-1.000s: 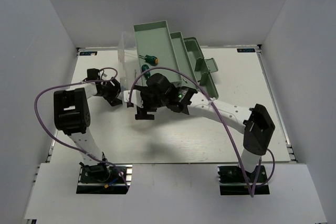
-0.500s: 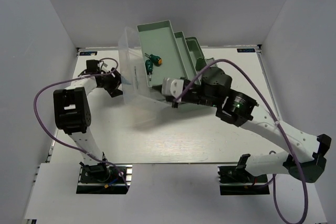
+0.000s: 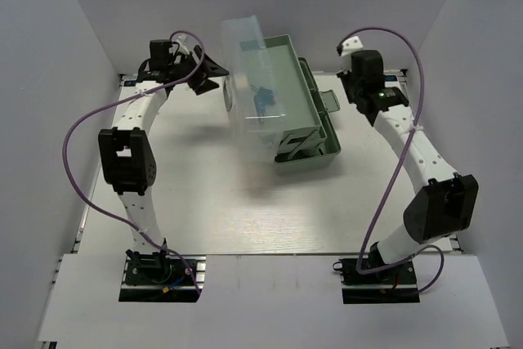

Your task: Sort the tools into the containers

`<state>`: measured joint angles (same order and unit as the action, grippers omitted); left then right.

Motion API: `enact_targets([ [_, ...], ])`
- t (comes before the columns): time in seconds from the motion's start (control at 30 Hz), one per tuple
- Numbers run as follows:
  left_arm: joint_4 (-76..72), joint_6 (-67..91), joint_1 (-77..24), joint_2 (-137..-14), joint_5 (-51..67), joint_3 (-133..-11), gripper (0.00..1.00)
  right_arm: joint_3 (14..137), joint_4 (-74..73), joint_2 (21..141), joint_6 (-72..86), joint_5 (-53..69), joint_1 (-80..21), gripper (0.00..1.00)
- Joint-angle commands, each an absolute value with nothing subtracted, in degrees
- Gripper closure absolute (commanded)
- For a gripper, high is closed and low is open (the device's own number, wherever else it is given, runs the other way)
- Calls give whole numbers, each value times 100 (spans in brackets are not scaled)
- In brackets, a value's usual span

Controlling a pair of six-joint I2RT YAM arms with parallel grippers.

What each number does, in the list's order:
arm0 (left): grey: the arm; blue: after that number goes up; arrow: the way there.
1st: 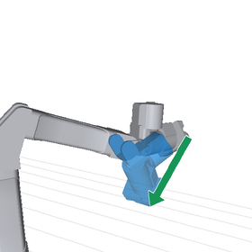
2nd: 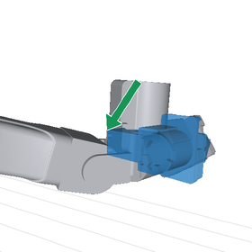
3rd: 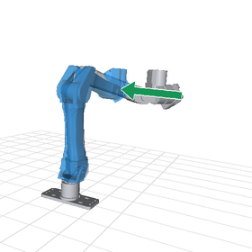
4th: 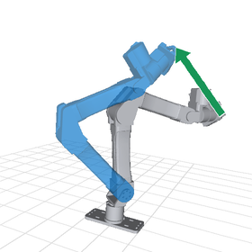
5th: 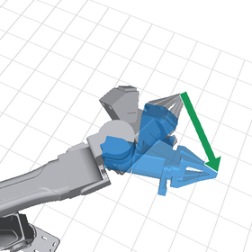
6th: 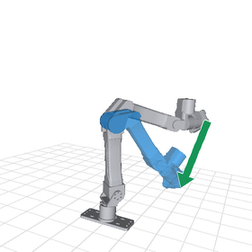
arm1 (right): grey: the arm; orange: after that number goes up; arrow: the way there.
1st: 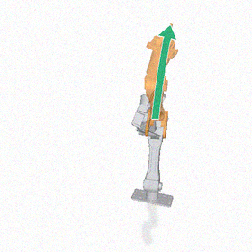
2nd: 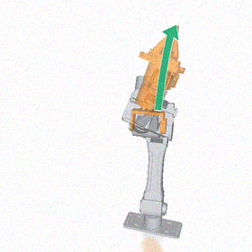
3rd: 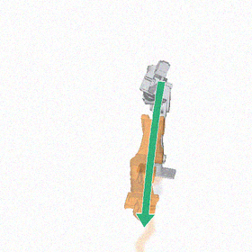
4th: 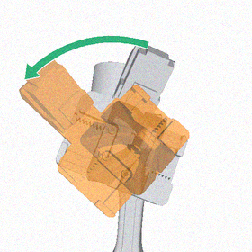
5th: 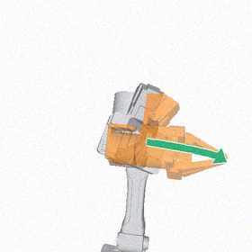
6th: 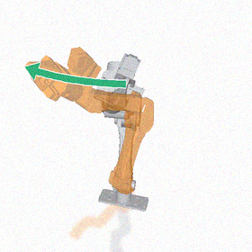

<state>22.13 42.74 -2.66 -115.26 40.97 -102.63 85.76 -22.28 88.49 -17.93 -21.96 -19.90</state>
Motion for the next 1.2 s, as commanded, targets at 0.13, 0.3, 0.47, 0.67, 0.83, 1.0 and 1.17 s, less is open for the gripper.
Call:
enact_targets([
  [0.13, 2154, 4807, -1045, -12347, 4553, -11406, 25, 8790, -4122, 9421, -826, 543, -880, 100],
  [0.3, 2276, 4974, -1362, -12744, 4737, -12216, 25, 8350, -4034, 9649, -888, 1290, -739, 100],
  [0.47, 2074, 5159, -1293, -12376, 4527, -12437, 25, 8376, -4166, 10010, -835, 1634, -712, 100],
  [0.67, 2048, 4860, -976, -10666, 3754, -11296, 25, 8420, -4227, 10274, -536, 2441, -756, 100],
  [0.83, 1995, 4457, -782, -9406, 3455, -9451, 25, 8464, -4210, 10257, -352, 2742, -817, 100],
  [1.0, 1750, 4377, -492, -8588, 3454, -7835, 25, 8411, -4298, 10187, -343, 2970, -853, 100],
  [1.17, 1730, 4159, -431, -8113, 3437, -7120, 25, 8341, -4210, 10116, -413, 2557, -870, 100],
])
